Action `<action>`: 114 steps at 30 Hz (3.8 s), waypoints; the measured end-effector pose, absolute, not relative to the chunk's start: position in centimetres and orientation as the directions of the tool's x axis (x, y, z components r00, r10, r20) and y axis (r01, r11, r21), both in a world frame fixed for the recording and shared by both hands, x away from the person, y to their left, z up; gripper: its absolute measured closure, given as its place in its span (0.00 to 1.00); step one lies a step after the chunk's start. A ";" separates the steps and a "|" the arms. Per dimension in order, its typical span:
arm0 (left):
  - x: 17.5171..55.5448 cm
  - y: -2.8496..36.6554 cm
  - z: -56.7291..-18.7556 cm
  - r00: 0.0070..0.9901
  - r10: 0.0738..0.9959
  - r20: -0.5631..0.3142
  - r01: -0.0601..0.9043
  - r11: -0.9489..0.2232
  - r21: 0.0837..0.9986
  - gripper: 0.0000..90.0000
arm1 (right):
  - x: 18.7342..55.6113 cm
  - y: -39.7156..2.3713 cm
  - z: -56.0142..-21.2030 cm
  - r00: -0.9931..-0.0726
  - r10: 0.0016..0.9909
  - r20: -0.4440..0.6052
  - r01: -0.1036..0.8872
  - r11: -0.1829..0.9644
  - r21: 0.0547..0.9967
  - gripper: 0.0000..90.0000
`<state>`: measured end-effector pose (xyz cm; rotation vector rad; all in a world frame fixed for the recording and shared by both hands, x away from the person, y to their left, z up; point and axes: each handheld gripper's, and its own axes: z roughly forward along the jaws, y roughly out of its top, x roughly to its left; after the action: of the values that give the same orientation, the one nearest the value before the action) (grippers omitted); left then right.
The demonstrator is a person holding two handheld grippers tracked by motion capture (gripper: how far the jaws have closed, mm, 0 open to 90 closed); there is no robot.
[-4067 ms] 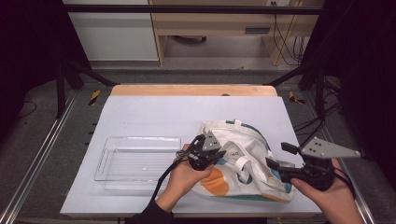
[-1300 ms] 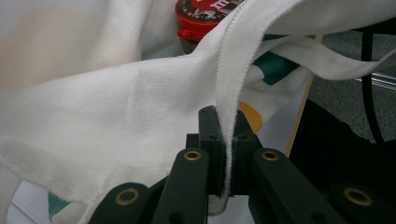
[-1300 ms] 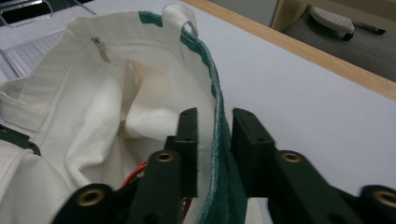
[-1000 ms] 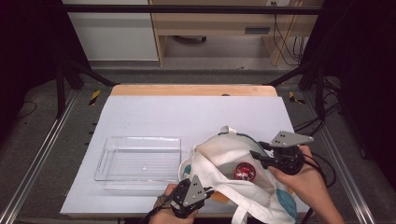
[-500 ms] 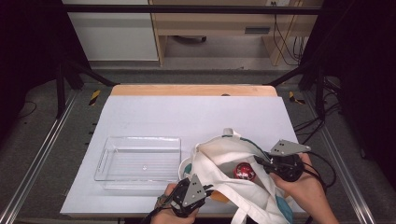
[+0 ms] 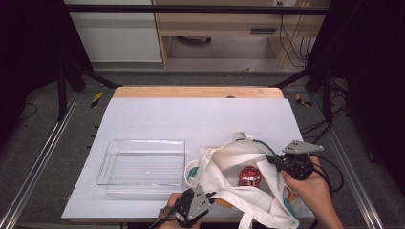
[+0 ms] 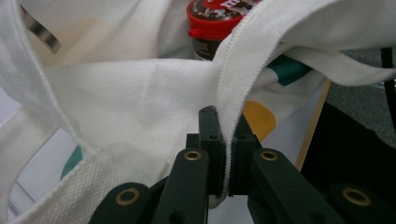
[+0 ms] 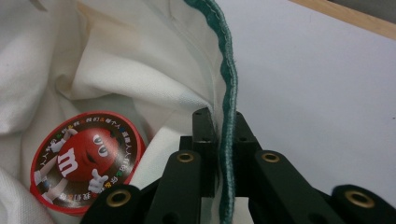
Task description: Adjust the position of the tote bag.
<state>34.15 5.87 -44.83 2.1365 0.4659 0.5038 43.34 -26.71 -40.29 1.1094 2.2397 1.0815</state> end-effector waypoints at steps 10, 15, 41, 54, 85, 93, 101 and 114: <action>34.0 5.8 -45.6 0.843 0.502 0.196 0.149 -0.567 0.810 0.97 | 44.7 -27.5 -40.6 -0.576 0.818 0.010 0.495 0.338 0.801 0.94; 33.9 5.9 -46.2 0.841 0.498 0.209 0.147 -0.584 0.798 0.97 | 45.4 -28.0 -41.1 -0.559 0.828 0.044 0.505 0.298 0.810 0.95; 33.4 5.7 -47.2 0.847 0.470 0.250 0.134 -0.643 0.754 0.97 | 49.0 -29.3 -43.6 -0.509 0.855 0.101 0.580 0.254 0.774 0.95; 33.5 5.7 -47.3 0.846 0.469 0.253 0.135 -0.648 0.750 0.97 | 50.3 -28.9 -44.0 -0.486 0.872 0.063 0.591 0.275 0.758 0.95; 33.3 5.7 -46.7 0.855 0.487 0.176 0.160 -0.572 0.805 0.80 | 49.3 -28.2 -43.7 -0.465 0.885 -0.004 0.570 0.302 0.764 0.82; 32.8 5.5 -46.0 0.851 0.507 0.138 0.162 -0.502 0.849 0.59 | 48.7 -28.4 -43.3 -0.449 0.894 -0.006 0.551 0.282 0.785 0.68; 32.8 6.1 -44.7 0.843 0.529 0.099 0.161 -0.423 0.892 0.49 | 48.2 -28.2 -42.4 -0.436 0.900 -0.019 0.529 0.274 0.803 0.53; 32.9 7.1 -41.4 0.832 0.549 0.082 0.136 -0.345 0.929 0.44 | 47.4 -28.4 -41.7 -0.428 0.903 -0.040 0.509 0.277 0.815 0.39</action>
<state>32.92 7.14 -41.38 1.9012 0.5132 0.4643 47.41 -28.38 -41.66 1.2653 2.0459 1.0245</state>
